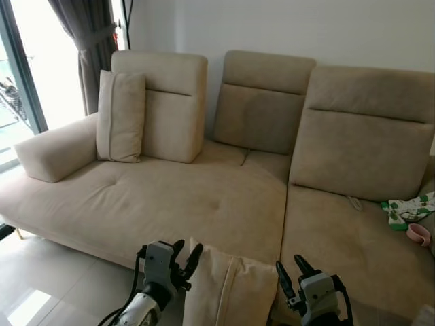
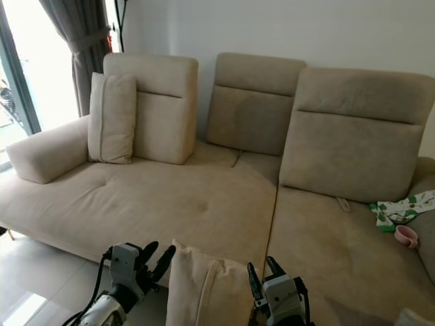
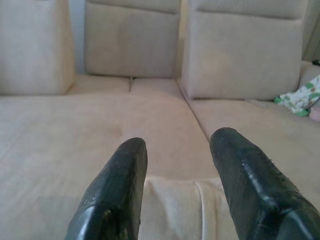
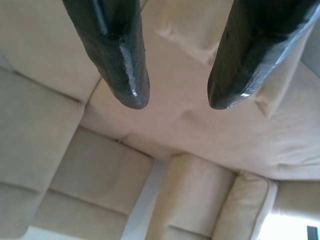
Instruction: Move the pillow to the sofa from floor
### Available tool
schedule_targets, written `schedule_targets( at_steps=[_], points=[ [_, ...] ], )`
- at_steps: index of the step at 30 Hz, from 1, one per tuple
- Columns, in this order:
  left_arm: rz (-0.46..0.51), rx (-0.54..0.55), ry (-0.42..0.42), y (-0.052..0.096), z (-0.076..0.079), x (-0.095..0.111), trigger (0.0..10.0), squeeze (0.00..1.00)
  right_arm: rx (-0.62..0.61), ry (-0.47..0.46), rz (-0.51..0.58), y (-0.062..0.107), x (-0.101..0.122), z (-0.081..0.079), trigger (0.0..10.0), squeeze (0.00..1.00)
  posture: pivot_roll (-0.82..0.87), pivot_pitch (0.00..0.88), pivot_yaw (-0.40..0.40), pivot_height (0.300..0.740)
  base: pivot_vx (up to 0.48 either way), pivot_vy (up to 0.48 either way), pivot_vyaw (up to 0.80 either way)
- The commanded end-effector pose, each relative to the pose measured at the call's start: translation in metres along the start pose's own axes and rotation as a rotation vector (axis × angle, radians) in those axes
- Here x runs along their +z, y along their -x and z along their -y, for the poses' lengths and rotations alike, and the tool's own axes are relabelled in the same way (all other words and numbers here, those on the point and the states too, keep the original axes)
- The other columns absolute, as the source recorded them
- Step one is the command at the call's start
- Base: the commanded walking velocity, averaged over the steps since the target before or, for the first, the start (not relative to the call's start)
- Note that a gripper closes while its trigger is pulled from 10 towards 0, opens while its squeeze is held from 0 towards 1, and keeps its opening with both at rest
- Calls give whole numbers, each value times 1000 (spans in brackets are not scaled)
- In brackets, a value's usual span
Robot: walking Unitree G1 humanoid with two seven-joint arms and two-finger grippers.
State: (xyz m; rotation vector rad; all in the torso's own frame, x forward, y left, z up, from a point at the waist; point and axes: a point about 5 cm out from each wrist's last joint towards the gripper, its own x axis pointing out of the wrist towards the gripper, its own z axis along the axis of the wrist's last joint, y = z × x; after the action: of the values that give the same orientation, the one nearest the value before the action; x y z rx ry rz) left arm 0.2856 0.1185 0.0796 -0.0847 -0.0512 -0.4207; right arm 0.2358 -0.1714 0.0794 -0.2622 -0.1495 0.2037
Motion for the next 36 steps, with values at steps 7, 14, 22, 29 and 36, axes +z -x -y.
schedule_targets(
  at_steps=[7, 14, 22, 29, 36],
  points=[
    [10, -48, -72, -5, 6, 2, 10000, 0, 93, -32, -146, -2, -25, -1, 10000, 0, -4, 0, -9, 555, 0, 0, 0],
    [49, -123, -209, -11, 16, 12, 10000, 0, 171, -3, -129, -20, -20, 14, 10000, 1000, -6, 0, -7, 555, 0, 0, 0],
    [75, -163, -282, -14, 21, 18, 10000, 0, 235, 143, -239, -38, -33, 33, 10000, 0, -1, 0, -8, 555, 0, 0, 0],
    [75, -169, -316, -13, 24, 18, 10000, 0, 285, 177, -275, -57, -35, 42, 10000, 0, 18, 0, -6, 555, 0, 0, 0],
    [68, -173, -358, -8, 23, 18, 10000, 0, 387, 171, -294, -72, -32, 37, 10000, 0, 57, 6, -8, 555, 0, 0, 0]
  ],
)
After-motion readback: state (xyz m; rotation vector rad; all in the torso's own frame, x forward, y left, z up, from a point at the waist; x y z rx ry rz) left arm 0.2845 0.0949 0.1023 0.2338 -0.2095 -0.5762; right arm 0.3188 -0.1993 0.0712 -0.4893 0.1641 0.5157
